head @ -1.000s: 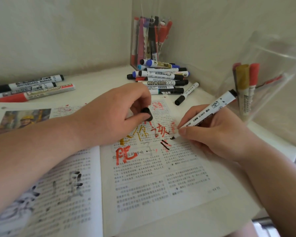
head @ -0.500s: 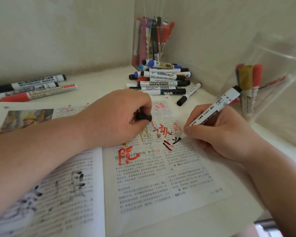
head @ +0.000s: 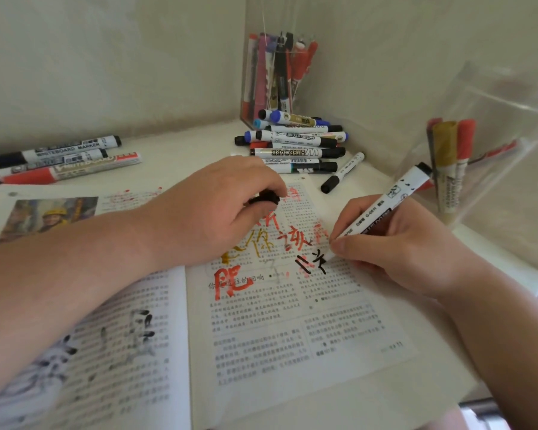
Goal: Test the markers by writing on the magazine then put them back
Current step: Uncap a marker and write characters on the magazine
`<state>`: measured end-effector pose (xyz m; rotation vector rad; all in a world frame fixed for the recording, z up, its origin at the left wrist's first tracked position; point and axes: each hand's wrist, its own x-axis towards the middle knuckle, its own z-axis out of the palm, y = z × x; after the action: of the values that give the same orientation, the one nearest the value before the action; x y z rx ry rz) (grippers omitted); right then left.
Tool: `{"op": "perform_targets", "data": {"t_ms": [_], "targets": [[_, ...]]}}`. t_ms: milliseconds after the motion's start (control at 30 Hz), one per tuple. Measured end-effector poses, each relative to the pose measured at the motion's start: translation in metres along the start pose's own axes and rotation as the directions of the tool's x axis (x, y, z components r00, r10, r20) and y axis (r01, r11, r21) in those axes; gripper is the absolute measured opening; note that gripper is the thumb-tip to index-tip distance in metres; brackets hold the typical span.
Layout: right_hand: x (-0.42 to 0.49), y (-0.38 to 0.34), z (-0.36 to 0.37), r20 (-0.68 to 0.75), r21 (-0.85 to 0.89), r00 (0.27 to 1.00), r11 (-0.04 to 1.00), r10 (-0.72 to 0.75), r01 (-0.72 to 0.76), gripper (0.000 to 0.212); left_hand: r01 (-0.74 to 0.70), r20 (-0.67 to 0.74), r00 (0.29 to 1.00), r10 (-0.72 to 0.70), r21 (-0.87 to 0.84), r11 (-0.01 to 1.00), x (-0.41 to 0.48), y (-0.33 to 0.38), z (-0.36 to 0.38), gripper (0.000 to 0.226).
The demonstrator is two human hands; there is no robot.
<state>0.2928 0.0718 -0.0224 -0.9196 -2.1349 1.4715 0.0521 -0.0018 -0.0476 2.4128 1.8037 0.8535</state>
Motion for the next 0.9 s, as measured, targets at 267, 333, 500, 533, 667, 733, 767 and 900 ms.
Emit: {"op": "perform_targets", "data": {"t_ms": [267,333,500,533,667,733,767,900], "targets": [[0.0,0.0,-0.001,0.023,-0.046,1.0,0.999,0.005,-0.004,0.007,0.089,-0.001,0.996,-0.089,-0.07,0.994,-0.002,0.004,-0.002,0.019],[0.0,0.0,-0.001,0.035,-0.015,0.999,1.0,-0.005,0.005,0.013,0.091,0.003,0.996,-0.091,-0.064,0.994,-0.002,0.004,-0.002,0.02],[0.0,0.002,-0.001,0.017,-0.016,1.0,1.0,-0.008,0.008,0.017,0.092,0.002,0.996,-0.092,-0.053,0.994,-0.002,0.005,-0.002,0.015],[0.001,0.003,-0.001,0.024,-0.02,1.0,1.0,-0.014,0.014,0.018,0.102,0.002,0.995,-0.102,-0.059,0.993,-0.003,0.006,-0.002,0.015],[0.0,0.002,-0.002,0.071,-0.003,0.997,1.0,-0.018,0.018,0.008,0.106,0.0,0.994,-0.107,-0.052,0.993,-0.003,0.008,-0.003,0.02],[0.0,0.002,-0.003,0.088,-0.013,0.996,1.0,-0.018,0.019,0.004,0.105,0.024,0.994,-0.104,-0.031,0.994,-0.003,0.006,-0.002,0.016],[0.0,0.003,-0.003,0.079,-0.039,0.997,0.999,-0.023,0.027,0.004,0.096,0.028,0.995,-0.095,-0.018,0.995,-0.003,0.005,-0.001,0.016],[0.005,0.009,-0.005,0.003,-0.033,0.999,0.999,-0.043,0.043,0.008,0.027,-0.003,1.0,-0.027,0.05,0.998,-0.001,0.001,0.001,0.024]]}}
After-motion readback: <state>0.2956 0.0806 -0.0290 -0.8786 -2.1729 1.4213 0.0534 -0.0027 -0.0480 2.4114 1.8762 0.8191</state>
